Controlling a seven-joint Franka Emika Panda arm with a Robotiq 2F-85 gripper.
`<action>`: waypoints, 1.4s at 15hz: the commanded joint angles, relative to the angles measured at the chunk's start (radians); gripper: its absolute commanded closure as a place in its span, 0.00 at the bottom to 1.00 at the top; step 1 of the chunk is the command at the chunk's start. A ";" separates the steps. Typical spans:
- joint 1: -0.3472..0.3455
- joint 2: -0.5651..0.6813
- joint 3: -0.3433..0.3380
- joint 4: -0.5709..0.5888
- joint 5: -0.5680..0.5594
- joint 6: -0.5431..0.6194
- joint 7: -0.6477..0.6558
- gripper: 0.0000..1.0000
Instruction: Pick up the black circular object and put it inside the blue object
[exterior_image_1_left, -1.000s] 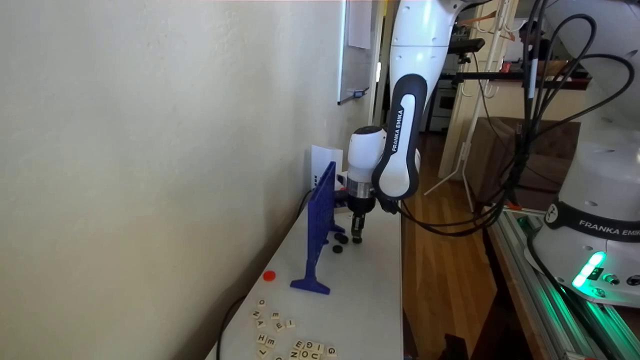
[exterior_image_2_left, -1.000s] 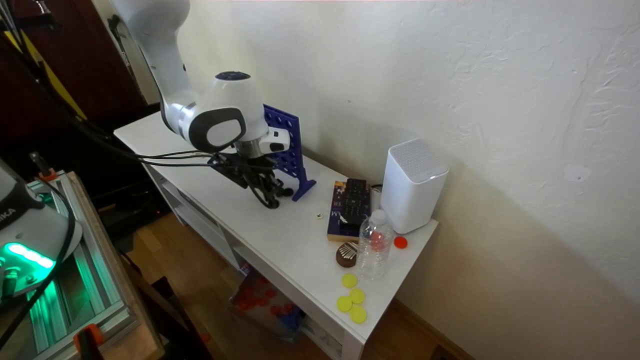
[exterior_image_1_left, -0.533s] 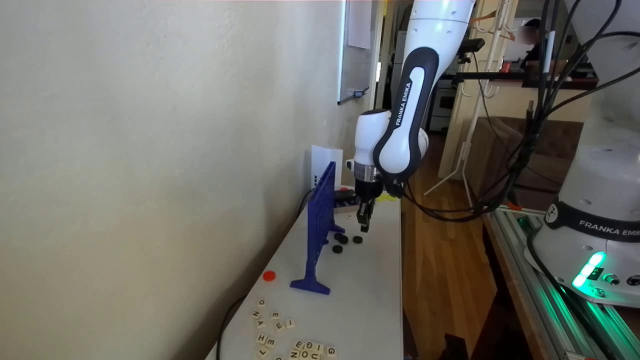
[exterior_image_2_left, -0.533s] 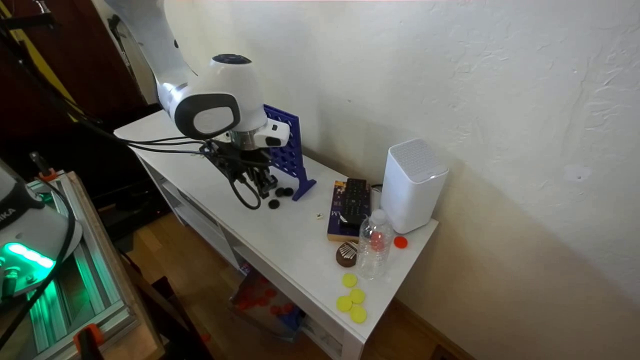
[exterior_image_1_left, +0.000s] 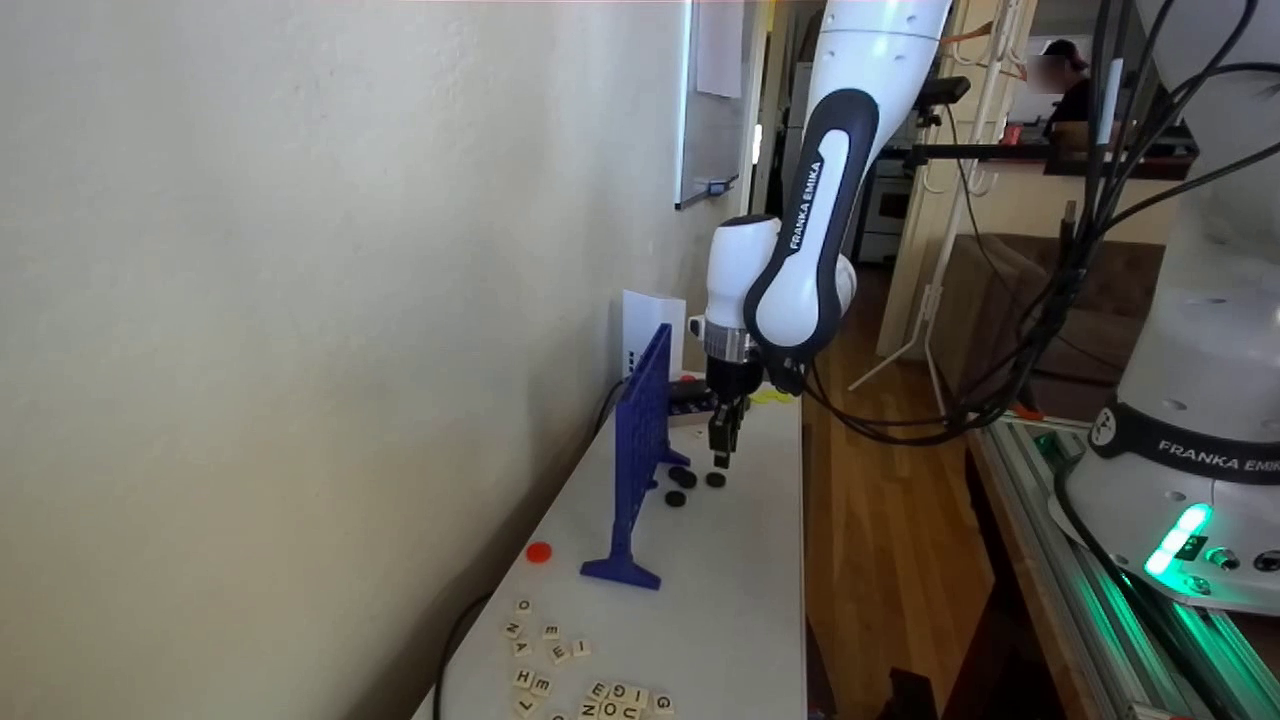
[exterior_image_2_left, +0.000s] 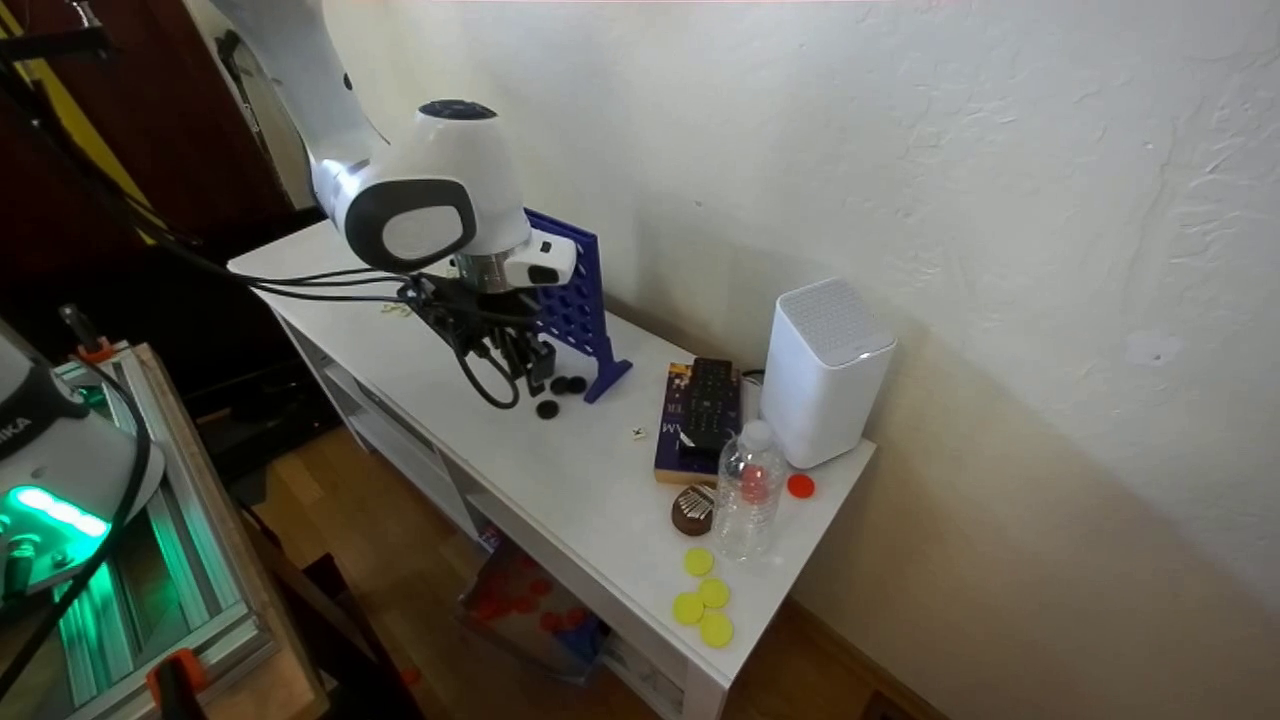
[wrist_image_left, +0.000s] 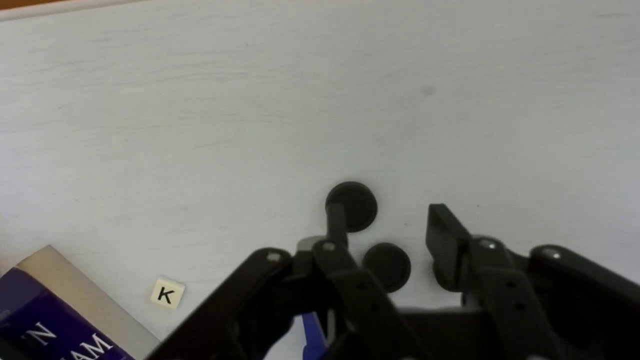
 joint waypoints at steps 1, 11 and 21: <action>0.139 0.026 -0.101 0.014 0.002 0.003 0.056 0.21; 0.290 0.130 -0.197 0.065 0.006 0.047 0.094 0.00; 0.290 0.176 -0.191 0.104 0.020 0.043 0.111 0.00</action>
